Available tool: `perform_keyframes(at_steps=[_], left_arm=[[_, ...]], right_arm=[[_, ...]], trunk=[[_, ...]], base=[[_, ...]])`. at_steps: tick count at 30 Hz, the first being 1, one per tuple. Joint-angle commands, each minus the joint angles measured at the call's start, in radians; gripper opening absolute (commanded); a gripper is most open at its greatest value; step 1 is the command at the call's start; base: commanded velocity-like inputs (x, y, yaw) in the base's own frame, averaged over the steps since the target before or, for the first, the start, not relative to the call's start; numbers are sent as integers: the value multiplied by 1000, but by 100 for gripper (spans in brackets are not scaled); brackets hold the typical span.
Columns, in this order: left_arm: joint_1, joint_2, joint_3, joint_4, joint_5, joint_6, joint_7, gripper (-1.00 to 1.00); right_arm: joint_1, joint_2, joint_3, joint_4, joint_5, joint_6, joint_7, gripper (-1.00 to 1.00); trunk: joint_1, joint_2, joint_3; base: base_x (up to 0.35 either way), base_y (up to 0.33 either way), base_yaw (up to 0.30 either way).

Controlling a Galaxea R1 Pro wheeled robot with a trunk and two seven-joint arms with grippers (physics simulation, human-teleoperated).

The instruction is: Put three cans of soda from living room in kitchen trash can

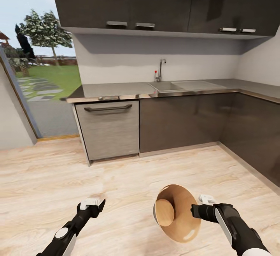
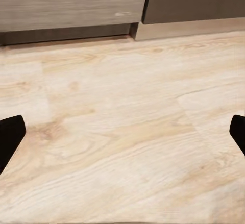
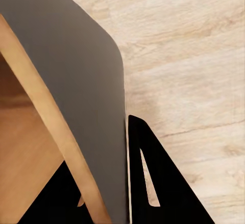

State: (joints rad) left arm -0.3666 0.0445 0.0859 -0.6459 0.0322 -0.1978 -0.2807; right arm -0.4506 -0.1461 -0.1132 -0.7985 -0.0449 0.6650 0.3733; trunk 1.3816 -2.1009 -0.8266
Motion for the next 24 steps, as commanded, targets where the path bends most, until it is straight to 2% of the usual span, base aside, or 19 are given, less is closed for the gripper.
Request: perform_keyframes(at_steps=[1,12,24], left_arm=[[0,0,0,0,0,0,0,100],[0,0,0,0,0,0,0,100],[0,0,0,0,0,0,0,100]], right_arm=[[0,0,-1,-1,-21,4,4,-100],[1,2,-1,-1,-21,4,4,-100],[1,18,-2,-1,-20,4,-5,-100]], trunk=[[0,0,0],[0,0,0],[0,0,0]], base=[[0,0,248],[0,0,248],[0,0,248]])
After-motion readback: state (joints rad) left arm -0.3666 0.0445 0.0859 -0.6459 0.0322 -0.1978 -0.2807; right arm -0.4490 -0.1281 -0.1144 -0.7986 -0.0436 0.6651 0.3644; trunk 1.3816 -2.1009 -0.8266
